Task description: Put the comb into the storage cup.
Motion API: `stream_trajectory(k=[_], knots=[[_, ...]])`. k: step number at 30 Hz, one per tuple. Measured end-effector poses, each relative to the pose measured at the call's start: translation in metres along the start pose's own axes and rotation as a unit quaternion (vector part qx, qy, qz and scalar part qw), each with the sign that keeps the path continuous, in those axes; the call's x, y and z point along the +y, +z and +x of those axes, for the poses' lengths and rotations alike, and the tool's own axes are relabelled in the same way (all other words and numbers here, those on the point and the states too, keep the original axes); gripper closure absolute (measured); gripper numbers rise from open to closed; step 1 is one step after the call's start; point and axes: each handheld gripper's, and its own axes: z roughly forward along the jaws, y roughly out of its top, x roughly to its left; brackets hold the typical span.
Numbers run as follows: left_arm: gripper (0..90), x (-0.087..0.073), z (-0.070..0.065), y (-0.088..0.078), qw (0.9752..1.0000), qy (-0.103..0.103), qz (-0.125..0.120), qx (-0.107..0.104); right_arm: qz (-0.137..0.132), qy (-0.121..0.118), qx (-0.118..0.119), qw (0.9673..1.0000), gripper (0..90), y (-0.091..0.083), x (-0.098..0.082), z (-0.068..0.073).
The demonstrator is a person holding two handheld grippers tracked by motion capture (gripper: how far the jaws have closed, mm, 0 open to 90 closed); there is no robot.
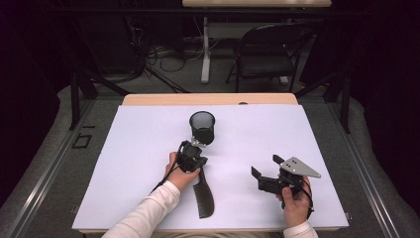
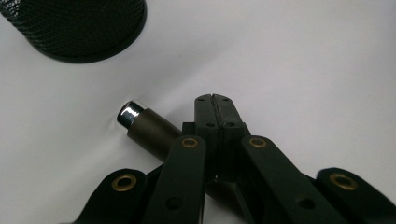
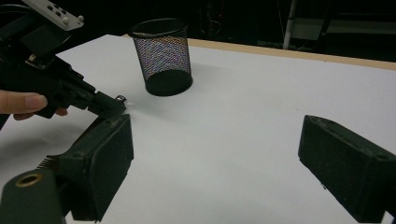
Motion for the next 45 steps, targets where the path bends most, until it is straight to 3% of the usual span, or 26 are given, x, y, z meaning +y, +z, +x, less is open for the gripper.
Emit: stream_trajectory(k=[18,45], knots=[[90.0,-0.020,0.018,-0.009,0.9998,-0.021,-0.004,0.004,0.005,-0.001,0.002,1.0000,10.2,0.001,0.000,0.001],[90.0,-0.055,0.030,-0.031,0.9996,-0.027,-0.010,-0.001,0.010,0.004,0.003,0.9999,10.4,0.002,-0.001,0.001]])
